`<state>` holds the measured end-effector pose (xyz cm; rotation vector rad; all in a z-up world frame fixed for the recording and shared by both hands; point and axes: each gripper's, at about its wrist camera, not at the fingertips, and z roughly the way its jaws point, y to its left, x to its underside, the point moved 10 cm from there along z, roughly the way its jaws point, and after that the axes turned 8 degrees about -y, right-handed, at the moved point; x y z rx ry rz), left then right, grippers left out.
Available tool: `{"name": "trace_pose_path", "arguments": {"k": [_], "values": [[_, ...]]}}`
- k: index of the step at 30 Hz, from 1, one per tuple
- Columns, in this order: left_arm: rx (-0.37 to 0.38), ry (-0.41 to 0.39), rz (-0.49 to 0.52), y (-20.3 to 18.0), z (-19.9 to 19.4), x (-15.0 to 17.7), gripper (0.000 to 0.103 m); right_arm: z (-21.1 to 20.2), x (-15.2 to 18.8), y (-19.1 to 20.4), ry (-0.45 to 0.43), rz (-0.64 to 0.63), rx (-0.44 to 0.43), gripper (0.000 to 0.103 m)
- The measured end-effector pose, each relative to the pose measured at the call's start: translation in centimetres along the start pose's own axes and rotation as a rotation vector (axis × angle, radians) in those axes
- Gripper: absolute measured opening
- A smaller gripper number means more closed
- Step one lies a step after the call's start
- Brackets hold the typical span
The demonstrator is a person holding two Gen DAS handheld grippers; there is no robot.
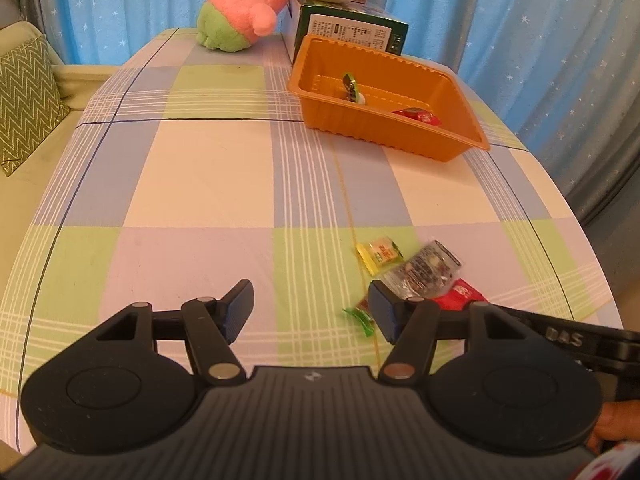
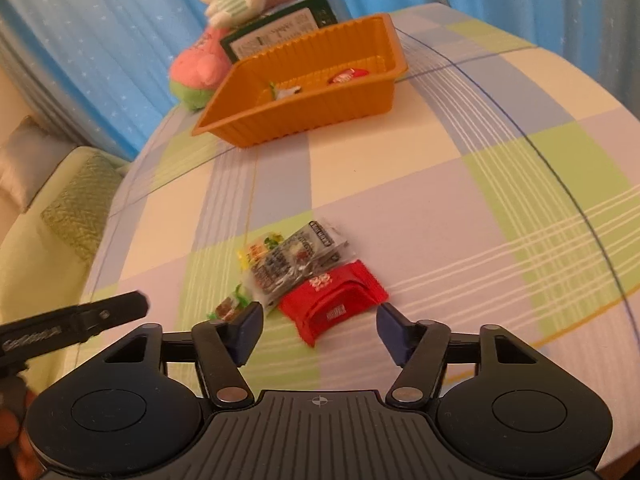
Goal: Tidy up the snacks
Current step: 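Grasp the red printed packet with the right tool while the left tool grasps the green-wrapped candy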
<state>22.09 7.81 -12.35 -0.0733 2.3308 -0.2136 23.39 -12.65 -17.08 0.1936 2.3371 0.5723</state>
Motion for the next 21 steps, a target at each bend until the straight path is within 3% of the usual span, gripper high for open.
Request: {"name": "trace_pose_path", "arguments": {"k": [8, 10, 14, 18, 21], "values": [[0.018, -0.001, -0.016, -0.2, 1.1, -0.5, 0.06, 2.5, -0.2, -0.3, -0.014, -0.004, 0.095, 0.047], [0.022, 0.003, -0.015, -0.2, 1.4, -0.4, 0.06, 2.6, -0.2, -0.1, -0.02, -0.044, 0.106, 0.046], [0.03, 0.009, -0.008, -0.4, 1.6, -0.2, 0.06, 2.5, 0.2, -0.4, -0.015, -0.13, 0.106, 0.033], [0.071, 0.035, 0.02, -1.3, 2.1, 0.2, 0.06, 1.7, 0.8, -0.8, -0.017, -0.271, 0.101, 0.03], [0.115, 0.058, 0.1, -2.5, 2.6, 0.8, 0.059, 1.0, 1.5, -1.4, -0.034, -0.4, 0.109, 0.029]]}}
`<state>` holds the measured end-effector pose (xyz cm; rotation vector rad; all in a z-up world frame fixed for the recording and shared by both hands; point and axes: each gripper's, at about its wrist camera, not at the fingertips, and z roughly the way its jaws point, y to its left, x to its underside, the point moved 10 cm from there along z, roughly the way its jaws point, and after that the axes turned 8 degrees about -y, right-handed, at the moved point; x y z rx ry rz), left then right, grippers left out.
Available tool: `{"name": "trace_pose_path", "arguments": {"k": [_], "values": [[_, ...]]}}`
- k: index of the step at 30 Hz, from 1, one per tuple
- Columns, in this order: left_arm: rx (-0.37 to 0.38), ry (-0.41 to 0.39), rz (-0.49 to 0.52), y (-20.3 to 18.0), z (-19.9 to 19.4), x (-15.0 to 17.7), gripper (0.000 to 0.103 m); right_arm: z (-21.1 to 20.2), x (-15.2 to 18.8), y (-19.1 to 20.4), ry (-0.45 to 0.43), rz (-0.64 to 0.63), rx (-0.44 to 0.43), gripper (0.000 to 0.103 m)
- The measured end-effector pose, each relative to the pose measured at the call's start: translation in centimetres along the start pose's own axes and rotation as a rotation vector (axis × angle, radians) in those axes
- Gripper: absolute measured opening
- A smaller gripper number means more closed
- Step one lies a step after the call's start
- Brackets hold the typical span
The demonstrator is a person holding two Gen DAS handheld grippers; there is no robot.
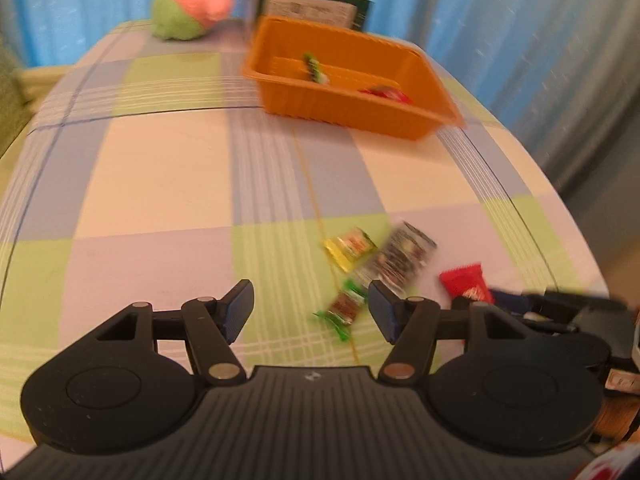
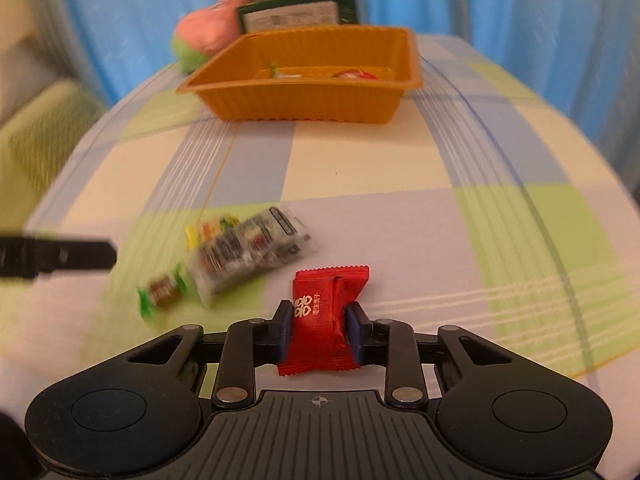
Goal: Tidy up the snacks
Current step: 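Grasp the red printed packet with the right tool while the left tool grasps the green-wrapped candy, then carry both held snacks toward the orange tray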
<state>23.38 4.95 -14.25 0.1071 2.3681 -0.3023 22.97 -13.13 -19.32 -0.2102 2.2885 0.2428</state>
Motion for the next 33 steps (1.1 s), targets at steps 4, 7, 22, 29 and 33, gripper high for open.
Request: {"name": "trace_pose_path", "arguments": {"k": [4, 7, 22, 29, 33], "values": [[0.066, 0.057, 0.148, -1.9, 1.5, 1.2, 0.056, -0.4, 1.1, -0.8, -0.001, -0.033, -0.001, 0.029], [0.073, 0.09, 0.25, -2.5, 2.8, 2.1, 0.047, -0.4, 1.2, -1.1, -0.006, -0.024, -0.001, 0.029], [0.096, 0.1, 0.364, -3.3, 4.8, 2.4, 0.018, -0.1, 0.7, -1.6, -0.022, -0.013, 0.012, 0.031], [0.032, 0.083, 0.224, -2.9, 3.2, 2.4, 0.018, -0.6, 0.7, -1.3, -0.022, -0.044, 0.009, 0.029], [0.0, 0.041, 0.116, -2.6, 1.5, 1.9, 0.018, -1.8, 0.3, -1.5, -0.048, -0.064, 0.015, 0.028]]}}
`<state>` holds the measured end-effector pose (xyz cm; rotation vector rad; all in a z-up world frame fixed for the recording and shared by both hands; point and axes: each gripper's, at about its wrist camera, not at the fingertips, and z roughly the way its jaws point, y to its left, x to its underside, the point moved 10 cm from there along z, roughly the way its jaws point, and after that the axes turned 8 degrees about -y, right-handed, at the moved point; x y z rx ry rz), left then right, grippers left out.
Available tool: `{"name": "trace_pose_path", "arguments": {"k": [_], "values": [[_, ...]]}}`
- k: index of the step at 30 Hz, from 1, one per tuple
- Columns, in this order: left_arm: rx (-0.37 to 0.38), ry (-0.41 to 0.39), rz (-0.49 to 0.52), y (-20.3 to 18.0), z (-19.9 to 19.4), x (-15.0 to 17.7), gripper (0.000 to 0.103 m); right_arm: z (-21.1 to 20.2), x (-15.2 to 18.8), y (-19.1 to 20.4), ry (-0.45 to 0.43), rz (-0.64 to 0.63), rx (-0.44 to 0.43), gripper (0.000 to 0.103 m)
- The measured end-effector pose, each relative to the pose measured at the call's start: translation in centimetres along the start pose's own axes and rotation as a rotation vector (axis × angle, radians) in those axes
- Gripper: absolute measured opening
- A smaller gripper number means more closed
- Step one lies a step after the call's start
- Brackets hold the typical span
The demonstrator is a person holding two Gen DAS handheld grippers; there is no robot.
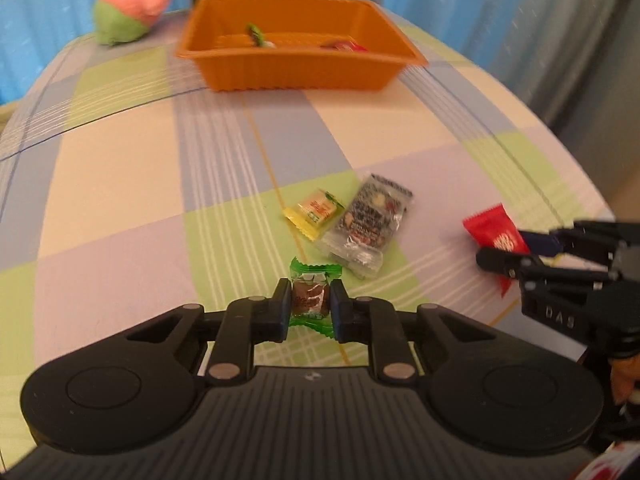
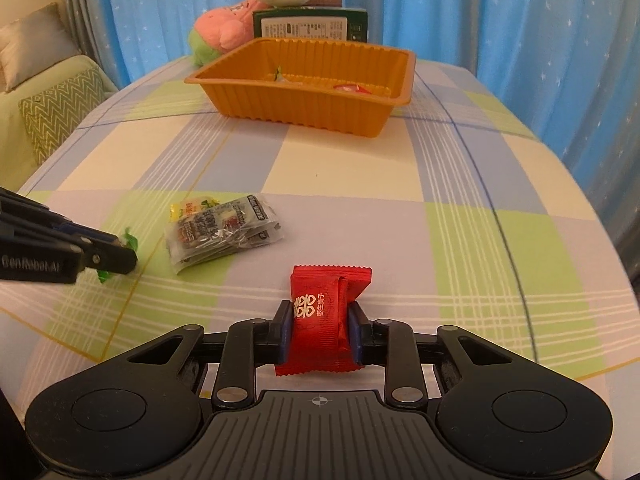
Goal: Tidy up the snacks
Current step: 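Carry both held snacks toward the orange tray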
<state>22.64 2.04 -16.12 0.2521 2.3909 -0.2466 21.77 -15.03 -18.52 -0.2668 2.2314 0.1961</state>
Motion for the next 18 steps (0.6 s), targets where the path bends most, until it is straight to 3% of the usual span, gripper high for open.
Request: {"name": "trace_pose_path", "arguments": {"k": [9, 18], "values": [[-0.057, -0.098, -0.097, -0.8, -4.2, -1.4, 0.018, -3.3, -1.3, -1.0, -0.049, 0.039, 0.011, 0.028], [-0.068, -0.13, -0.129, -2.2, -6.8, -1.6, 0.018, -6.1, -2.5, -1.2, -0.091, 0.063, 0.004, 0.028]]}}
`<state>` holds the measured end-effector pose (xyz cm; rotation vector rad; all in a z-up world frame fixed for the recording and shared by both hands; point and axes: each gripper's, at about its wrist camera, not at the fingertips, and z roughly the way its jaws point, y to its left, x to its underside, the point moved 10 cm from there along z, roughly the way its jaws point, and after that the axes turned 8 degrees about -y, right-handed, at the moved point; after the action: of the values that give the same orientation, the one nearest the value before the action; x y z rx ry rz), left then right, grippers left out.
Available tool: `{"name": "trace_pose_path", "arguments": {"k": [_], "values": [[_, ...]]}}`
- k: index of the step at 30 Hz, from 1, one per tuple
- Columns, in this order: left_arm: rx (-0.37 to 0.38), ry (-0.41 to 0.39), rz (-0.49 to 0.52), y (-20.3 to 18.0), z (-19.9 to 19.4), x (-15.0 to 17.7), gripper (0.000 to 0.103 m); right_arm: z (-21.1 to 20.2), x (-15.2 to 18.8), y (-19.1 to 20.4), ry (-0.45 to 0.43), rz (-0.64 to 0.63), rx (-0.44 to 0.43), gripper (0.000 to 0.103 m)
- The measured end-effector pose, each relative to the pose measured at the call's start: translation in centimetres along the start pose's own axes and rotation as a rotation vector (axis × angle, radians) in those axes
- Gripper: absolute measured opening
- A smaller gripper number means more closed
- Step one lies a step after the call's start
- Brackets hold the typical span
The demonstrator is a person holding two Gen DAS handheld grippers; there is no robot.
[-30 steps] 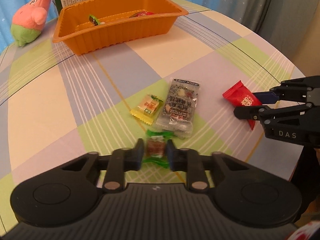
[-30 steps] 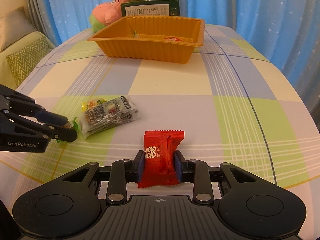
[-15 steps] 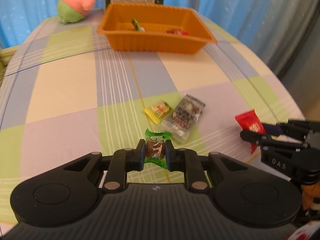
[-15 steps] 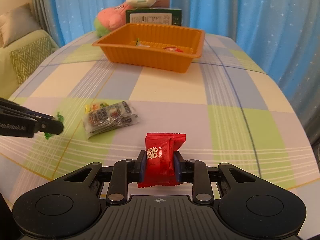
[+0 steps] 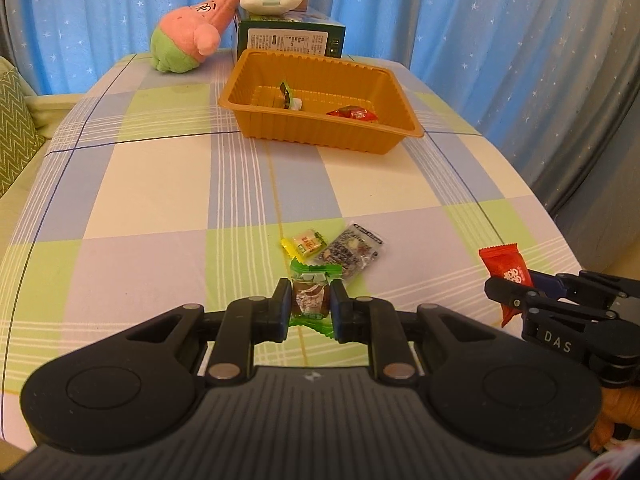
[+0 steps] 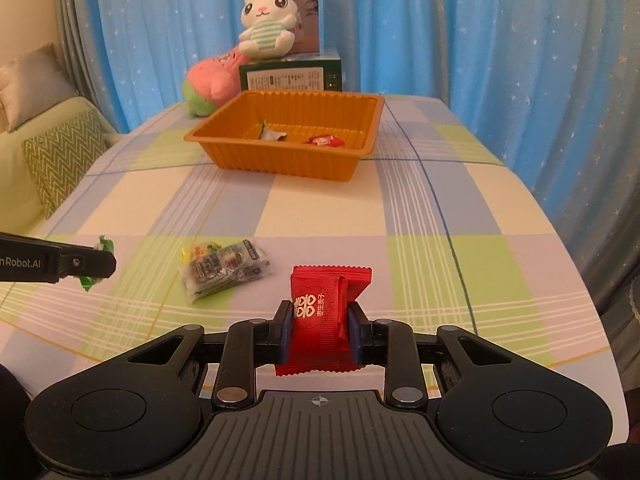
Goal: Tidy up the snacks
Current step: 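Carry both held snacks toward the orange tray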
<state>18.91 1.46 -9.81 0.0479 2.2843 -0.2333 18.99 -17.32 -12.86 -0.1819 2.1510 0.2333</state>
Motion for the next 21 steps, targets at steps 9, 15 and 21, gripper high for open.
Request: {"name": "trace_pose_path", "arguments": {"k": [9, 15, 21], "values": [[0.002, -0.02, -0.009, -0.7, -1.6, -0.5, 0.018, -1.5, -0.9, 0.0, -0.028, 0.005, -0.006, 0.028], [0.004, -0.032, -0.006, -1.1, -2.2, -0.9, 0.018, -2.0, -1.1, 0.0, -0.036, 0.007, -0.006, 0.028], [0.008, -0.041, -0.006, -1.2, -2.7, -1.2, 0.018, -2.3, -1.3, -0.2, -0.037, 0.011, -0.003, 0.028]]}}
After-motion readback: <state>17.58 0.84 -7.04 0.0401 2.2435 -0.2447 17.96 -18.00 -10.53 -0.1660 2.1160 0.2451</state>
